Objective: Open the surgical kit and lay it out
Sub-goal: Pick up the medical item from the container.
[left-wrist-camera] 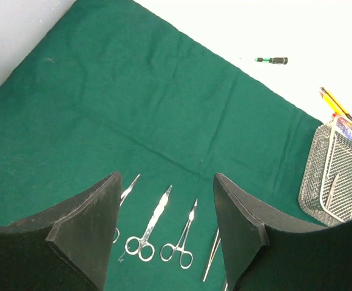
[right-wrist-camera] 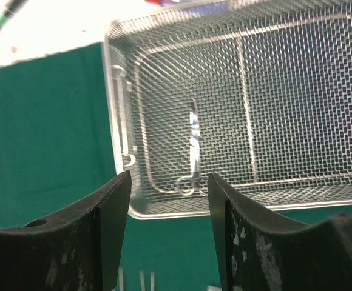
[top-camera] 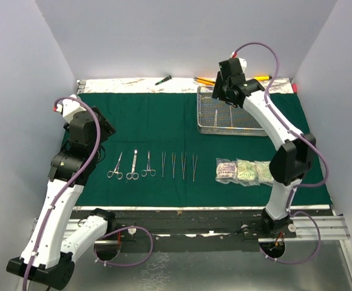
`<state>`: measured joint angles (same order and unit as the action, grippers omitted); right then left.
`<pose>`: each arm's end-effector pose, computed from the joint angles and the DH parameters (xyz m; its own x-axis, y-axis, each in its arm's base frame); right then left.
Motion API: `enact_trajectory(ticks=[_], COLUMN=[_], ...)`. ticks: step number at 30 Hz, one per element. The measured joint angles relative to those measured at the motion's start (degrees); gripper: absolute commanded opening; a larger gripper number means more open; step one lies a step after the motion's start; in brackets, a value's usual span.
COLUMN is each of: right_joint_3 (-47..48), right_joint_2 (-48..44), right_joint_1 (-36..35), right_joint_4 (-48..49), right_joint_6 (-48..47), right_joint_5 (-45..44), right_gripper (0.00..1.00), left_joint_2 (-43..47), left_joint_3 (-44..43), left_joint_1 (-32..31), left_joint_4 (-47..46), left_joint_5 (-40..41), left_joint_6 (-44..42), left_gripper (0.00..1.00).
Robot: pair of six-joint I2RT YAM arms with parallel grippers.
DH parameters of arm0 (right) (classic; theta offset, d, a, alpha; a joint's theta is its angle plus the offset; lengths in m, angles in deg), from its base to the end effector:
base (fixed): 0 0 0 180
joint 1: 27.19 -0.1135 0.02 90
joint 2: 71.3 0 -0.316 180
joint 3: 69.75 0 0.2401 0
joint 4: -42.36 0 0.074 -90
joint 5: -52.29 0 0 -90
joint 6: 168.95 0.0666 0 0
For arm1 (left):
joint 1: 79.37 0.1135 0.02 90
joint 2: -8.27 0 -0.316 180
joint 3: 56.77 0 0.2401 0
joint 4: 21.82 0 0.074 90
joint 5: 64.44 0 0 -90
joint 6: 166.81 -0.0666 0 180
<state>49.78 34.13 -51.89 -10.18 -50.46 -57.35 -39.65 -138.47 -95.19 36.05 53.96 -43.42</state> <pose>0.4128 0.1652 0.3916 -0.5701 0.2323 -0.7881 0.1337 0.9726 0.1900 0.1326 -0.0046 0.4274 -0.2300 -0.4380 -0.8691 -0.3647 0.8667 -0.3403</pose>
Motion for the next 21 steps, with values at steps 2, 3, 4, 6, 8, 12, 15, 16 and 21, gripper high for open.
enact_trajectory(ticks=[2, 3, 4, 6, 8, 12, 15, 16, 21], right_joint_3=[1.18, 2.27, 3.67, 6.64, 9.16, 12.39, 13.09, 13.11, 13.81], right_joint_2=[3.34, 5.35, 7.61, 12.09, 15.91, 21.22, 23.37, 23.89, 26.86], right_joint_1=[1.16, 1.33, 1.36, 1.36, 1.53, 2.14, 3.61, 4.20, 6.32], right_joint_4=[-2.47, -3.76, -5.14, -7.63, -10.14, -14.40, -16.17, -16.57, -17.29], right_joint_6=[-1.57, -2.25, -2.86, -3.54, -3.63, -3.45, -3.39, -3.52, -5.51], right_joint_5=[0.11, 0.24, 0.66, 1.36, 1.99, 3.72, 5.57, 6.34, 10.67], right_gripper=[0.54, 0.53, 0.52, 0.51, 0.48, 0.44, 0.42, 0.41, 0.39], left_joint_2=[-1.20, -1.57, -1.97, -2.49, -3.21, -4.83, -5.44, -5.57, -6.45], left_joint_3=[0.74, 1.11, 1.57, 2.19, 2.45, 2.47, 2.58, 2.64, 2.97], left_joint_1=[0.00, 0.00, 0.00, 0.00, 0.00, 0.00, 0.00, 0.00, 0.00], left_joint_4=[-1.14, -1.62, -2.21, -3.15, -3.89, -5.16, -5.73, -6.05, -6.73], left_joint_5=[0.02, 0.02, 0.00, 0.02, 0.02, 0.04, 0.07, 0.07, 0.07], left_joint_6=[0.04, 0.11, 0.22, 0.33, 0.46, 0.50, 0.50, 0.50, 0.50], left_gripper=[0.63, 0.63, 0.63, 0.63, 0.63, 0.63, 0.63, 0.63, 0.63])
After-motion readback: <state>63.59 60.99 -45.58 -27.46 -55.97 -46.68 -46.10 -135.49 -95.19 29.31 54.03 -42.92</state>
